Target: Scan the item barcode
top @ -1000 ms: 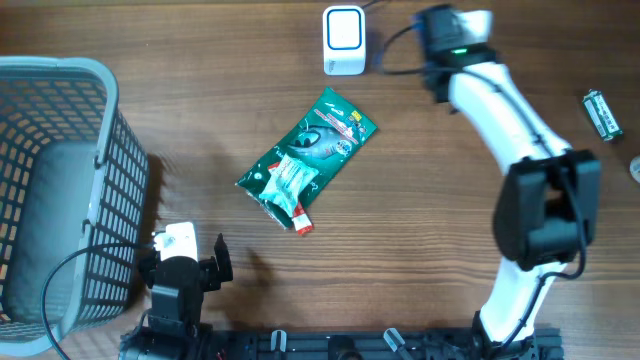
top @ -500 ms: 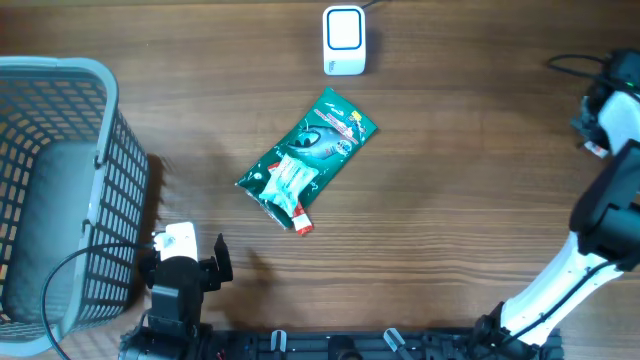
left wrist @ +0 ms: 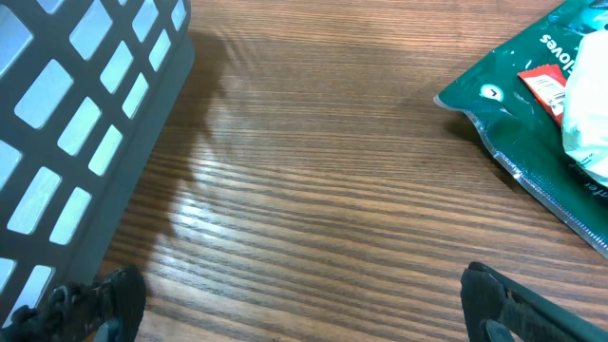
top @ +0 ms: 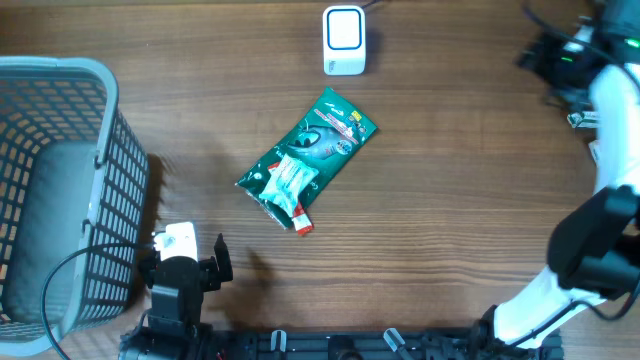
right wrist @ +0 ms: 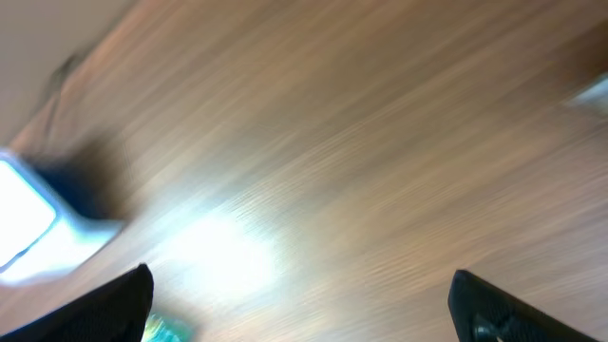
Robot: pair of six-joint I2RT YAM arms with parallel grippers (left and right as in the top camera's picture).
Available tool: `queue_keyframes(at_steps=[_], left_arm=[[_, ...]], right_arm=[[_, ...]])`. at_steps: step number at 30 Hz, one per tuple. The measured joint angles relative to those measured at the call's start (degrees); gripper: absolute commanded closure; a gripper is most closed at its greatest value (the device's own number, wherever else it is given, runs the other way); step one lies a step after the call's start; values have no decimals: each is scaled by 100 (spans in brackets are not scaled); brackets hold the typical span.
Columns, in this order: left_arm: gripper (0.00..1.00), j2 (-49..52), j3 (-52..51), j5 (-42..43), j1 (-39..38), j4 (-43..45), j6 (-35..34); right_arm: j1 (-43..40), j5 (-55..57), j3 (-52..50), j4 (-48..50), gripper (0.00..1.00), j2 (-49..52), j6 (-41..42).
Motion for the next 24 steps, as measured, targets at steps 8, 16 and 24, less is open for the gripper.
queue_keyframes(at_steps=[8, 16, 24], left_arm=[[0, 0, 0, 0, 0, 0, 2], [0, 0, 0, 0, 0, -2, 2], [0, 0, 0, 0, 0, 0, 0]], right_arm=[[2907, -1016, -411, -162, 24, 238, 2273], [5274, -658, -520, 111, 14, 763, 2852], [5672, 39, -656, 146, 13, 763, 3993]])
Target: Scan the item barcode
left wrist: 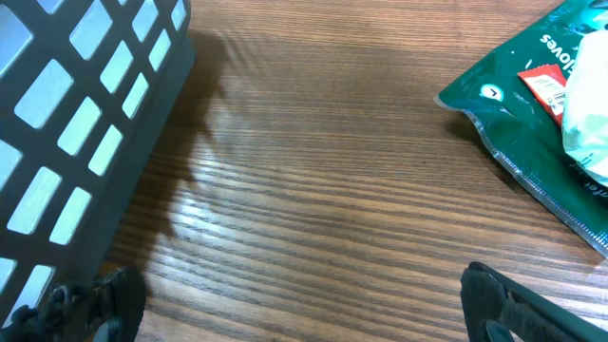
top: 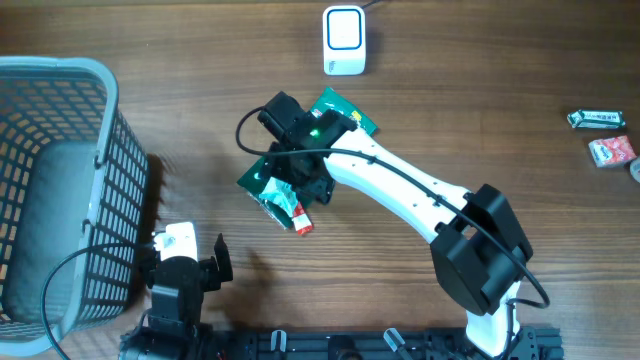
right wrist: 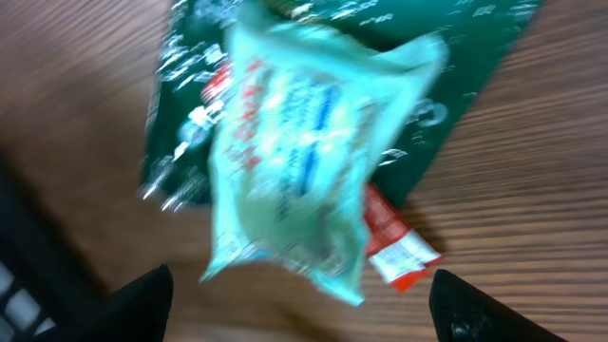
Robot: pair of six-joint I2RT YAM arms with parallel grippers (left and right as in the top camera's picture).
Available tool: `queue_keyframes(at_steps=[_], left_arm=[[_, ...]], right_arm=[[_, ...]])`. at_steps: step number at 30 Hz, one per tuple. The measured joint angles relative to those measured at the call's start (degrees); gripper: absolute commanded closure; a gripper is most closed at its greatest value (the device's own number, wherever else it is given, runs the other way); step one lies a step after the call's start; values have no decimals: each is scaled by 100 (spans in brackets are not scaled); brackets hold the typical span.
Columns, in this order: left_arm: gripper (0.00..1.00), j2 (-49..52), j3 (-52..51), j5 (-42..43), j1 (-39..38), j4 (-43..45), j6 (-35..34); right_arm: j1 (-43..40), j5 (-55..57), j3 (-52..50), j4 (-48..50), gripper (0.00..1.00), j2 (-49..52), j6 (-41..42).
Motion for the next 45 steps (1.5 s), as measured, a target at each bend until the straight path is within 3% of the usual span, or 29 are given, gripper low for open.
queue_keyframes(at_steps=[5, 8, 15, 20, 21, 23, 26, 27, 28, 30, 31, 38, 41, 45], left_arm=[[0, 0, 0, 0, 0, 0, 0], [0, 0, 0, 0, 0, 0, 2], [0, 0, 0, 0, 0, 0, 2], [0, 0, 0, 0, 0, 0, 2], [0, 0, 0, 0, 0, 0, 0], [0, 0, 0, 0, 0, 0, 2], [0, 0, 0, 0, 0, 0, 0], [0, 0, 0, 0, 0, 0, 2], [0, 0, 0, 0, 0, 0, 0], [0, 0, 0, 0, 0, 0, 2], [0, 0, 0, 0, 0, 0, 2], [0, 0, 0, 0, 0, 0, 0], [0, 0, 0, 0, 0, 0, 0], [0, 0, 0, 0, 0, 0, 2]], right_arm=[[0, 376, -603, 308, 14, 7, 468], [-4, 411, -855, 688, 21, 7, 529], [-4, 409, -927, 1152, 26, 13, 573], [-4, 374, -1005, 1458, 57, 188, 647], [-4, 363, -1005, 1482, 69, 188, 658], [-4, 365, -1005, 1508, 83, 188, 660], [-15, 389, -1005, 1499, 95, 186, 660], [-15, 400, -1005, 1497, 96, 186, 673], [-15, 409, -1005, 1497, 88, 186, 654], [-15, 422, -1005, 1495, 41, 186, 656], [-15, 450, -1005, 1473, 34, 188, 662], [-15, 610, -1082, 1499, 29, 210, 649], [-15, 621, -1185, 1725, 46, 210, 673], [-15, 621, -1198, 1851, 38, 208, 417]])
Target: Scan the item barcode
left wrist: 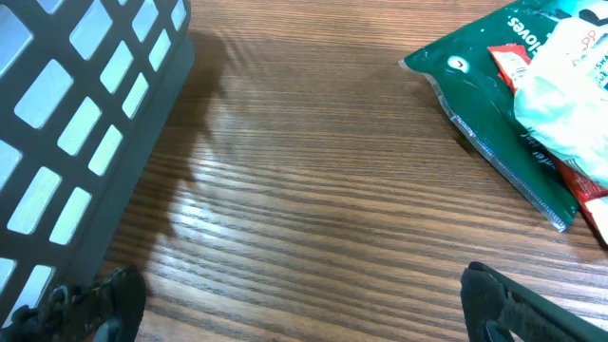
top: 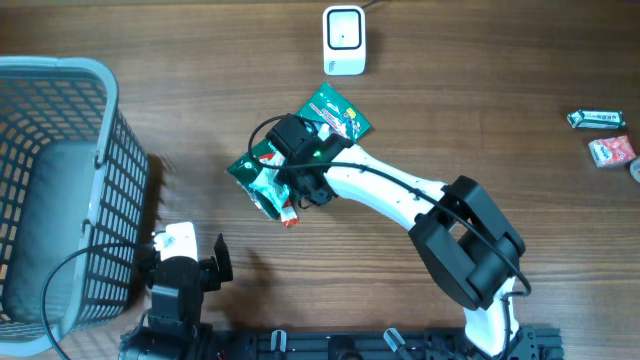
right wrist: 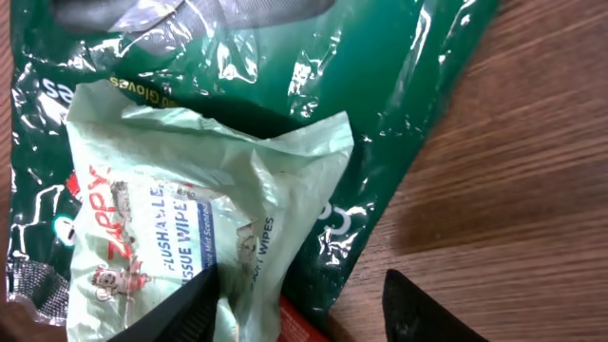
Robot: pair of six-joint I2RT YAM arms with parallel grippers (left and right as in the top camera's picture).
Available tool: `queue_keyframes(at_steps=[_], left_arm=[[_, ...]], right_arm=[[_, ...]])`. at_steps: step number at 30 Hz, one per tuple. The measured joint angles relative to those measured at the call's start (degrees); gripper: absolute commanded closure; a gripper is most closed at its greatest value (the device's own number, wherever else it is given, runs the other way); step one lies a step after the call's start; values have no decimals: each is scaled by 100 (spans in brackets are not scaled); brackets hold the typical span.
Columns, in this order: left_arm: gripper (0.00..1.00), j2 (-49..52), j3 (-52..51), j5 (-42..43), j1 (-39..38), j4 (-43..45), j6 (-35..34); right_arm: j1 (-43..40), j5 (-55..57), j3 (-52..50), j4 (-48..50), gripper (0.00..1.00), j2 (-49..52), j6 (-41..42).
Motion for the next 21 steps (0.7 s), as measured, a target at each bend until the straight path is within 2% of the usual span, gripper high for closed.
queue_keyframes(at_steps=[7, 11, 13, 21], left_arm=[[0, 0, 0, 0, 0, 0, 0], [0, 0, 0, 0, 0, 0, 0], [0, 0, 0, 0, 0, 0, 0], [0, 0, 0, 0, 0, 0, 0]], right_arm=[[0, 44, -120, -59, 26, -313, -376], [0, 46, -122, -7, 9, -555, -393], [0, 63, -125, 42, 20, -562, -328], [0, 192, -522, 745, 29, -562, 138]])
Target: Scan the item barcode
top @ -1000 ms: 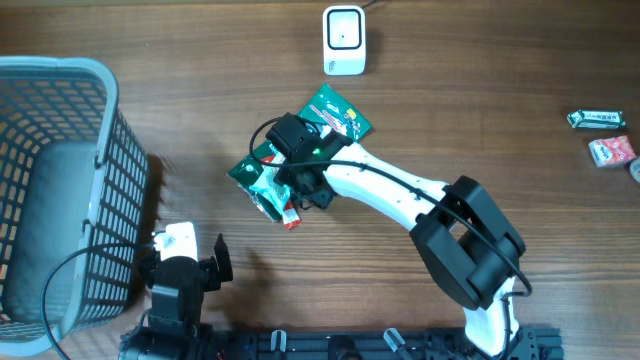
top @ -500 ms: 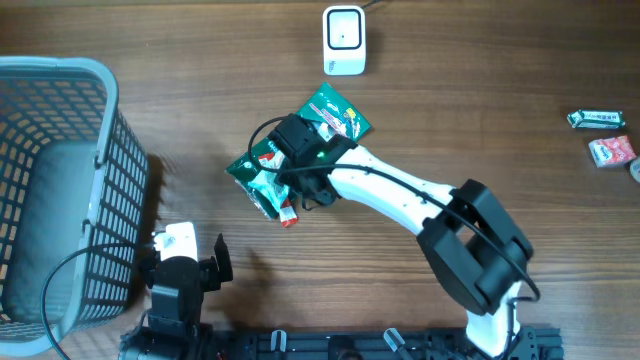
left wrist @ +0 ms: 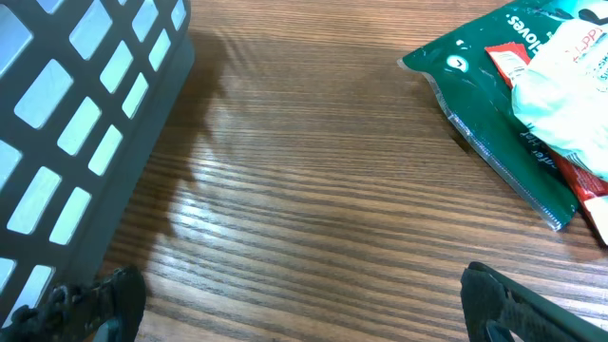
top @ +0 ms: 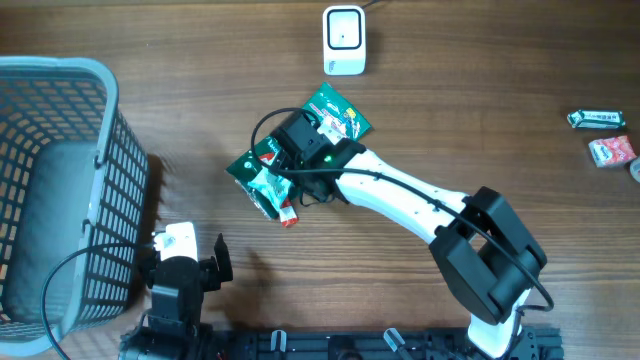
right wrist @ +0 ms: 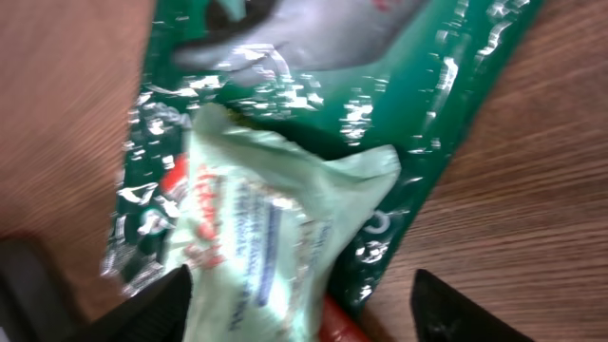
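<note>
A green foil package [top: 325, 115] lies flat mid-table, with a pale green wipes pack [top: 265, 186] and a red sachet [top: 288, 216] at its near-left end. The white scanner [top: 343, 40] stands at the far edge. My right gripper [top: 280, 170] hovers low over the package, open. In the right wrist view its fingers [right wrist: 157, 306] straddle the wipes pack [right wrist: 252, 242], with the right gripper [right wrist: 299, 309] wide apart. My left gripper [left wrist: 304, 309] rests open near the front edge, and the package [left wrist: 503, 85] is ahead on its right.
A grey mesh basket [top: 60, 190] fills the left side; its wall [left wrist: 76, 123] is close to the left gripper. Two small wrapped snacks [top: 602, 118] [top: 612, 150] lie at the far right edge.
The right gripper's fingers stand wider apart around the wipes pack than before, and its view has swung a little. The package has hardly moved. The left arm is unchanged.
The right arm was first at the far right rear, with the package alone mid-table. Then its open gripper was over the package. Later the package lay shifted left, the fingers narrower beside the wipes pack. Now they are wide again.
</note>
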Robot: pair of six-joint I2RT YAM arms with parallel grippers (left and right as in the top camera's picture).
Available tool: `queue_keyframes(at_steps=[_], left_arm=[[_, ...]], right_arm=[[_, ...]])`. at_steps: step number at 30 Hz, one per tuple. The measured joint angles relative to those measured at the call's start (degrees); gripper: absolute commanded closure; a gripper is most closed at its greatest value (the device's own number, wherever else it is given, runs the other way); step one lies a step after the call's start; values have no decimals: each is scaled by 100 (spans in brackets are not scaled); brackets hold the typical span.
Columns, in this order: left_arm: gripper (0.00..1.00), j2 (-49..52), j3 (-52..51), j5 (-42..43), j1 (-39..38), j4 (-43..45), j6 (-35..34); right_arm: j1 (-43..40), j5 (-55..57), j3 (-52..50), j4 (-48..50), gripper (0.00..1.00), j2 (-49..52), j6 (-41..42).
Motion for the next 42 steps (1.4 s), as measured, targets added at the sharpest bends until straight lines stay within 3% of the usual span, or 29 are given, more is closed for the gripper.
queue_keyframes(at_steps=[5, 9, 13, 16, 21, 25, 34, 42], left_arm=[[0, 0, 0, 0, 0, 0, 0], [0, 0, 0, 0, 0, 0, -2], [0, 0, 0, 0, 0, 0, 0], [0, 0, 0, 0, 0, 0, 0], [0, 0, 0, 0, 0, 0, -2], [0, 0, 0, 0, 0, 0, 0], [0, 0, 0, 0, 0, 0, -2], [0, 0, 0, 0, 0, 0, -2]], right_arm=[[0, 24, -455, 472, 40, 0, 168], [0, 17, -463, 619, 41, 0, 210], [0, 13, -463, 748, 25, 0, 229], [0, -2, -463, 798, 4, 0, 221], [0, -4, -463, 944, 1, 0, 249], [0, -4, -463, 1054, 18, 0, 238], [0, -90, -463, 1362, 35, 42, 254], [0, -271, -463, 1491, 80, 328, 295]])
